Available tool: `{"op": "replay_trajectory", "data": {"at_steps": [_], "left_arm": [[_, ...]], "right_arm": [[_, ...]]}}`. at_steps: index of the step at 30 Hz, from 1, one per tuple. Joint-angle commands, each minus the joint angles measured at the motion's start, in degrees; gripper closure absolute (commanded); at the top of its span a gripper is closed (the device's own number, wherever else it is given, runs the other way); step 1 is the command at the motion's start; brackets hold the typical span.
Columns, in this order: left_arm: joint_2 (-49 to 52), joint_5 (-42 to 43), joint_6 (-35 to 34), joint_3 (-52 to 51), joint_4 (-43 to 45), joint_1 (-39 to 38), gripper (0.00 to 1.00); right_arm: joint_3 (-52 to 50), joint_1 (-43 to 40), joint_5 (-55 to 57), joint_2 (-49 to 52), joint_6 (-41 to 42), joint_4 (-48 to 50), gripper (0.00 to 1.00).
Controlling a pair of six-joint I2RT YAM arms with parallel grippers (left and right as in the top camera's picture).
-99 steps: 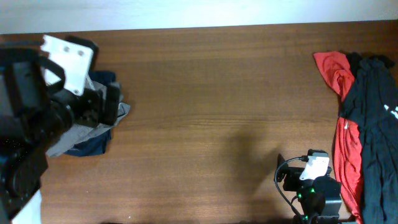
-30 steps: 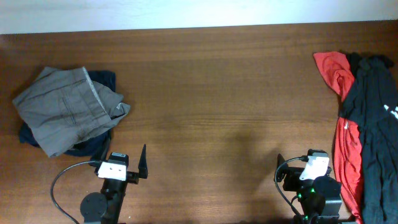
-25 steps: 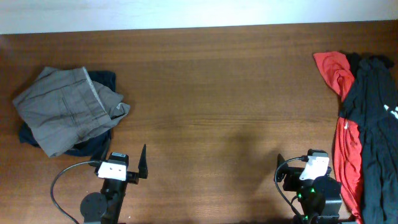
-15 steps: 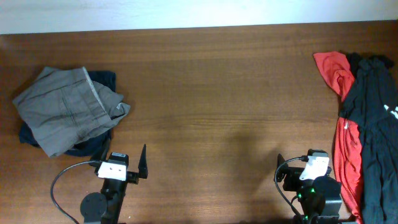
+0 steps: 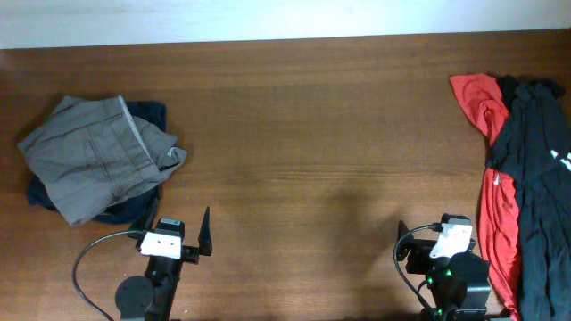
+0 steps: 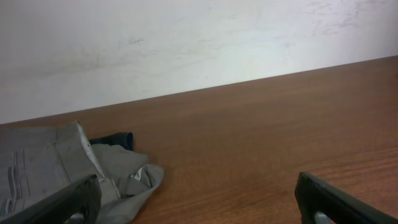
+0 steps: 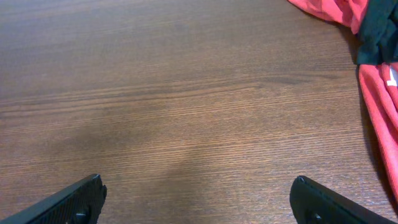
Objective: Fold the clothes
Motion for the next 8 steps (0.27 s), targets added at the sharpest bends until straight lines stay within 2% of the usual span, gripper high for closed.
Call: {"op": "replay_trajectory", "data": {"at_steps": [1, 8], "left_arm": [[-0.26, -0.68, -0.72, -0.26, -0.22, -0.17, 0.01], [-0.26, -0.68, -0.72, -0.26, -0.22, -0.17, 0.01]], "right_arm": [[-0.39, -0.42, -0.04, -0.7, 0.46, 0.07, 0.01], [-0.39, -0.42, -0.04, -0.7, 0.46, 0.07, 0.01]]}}
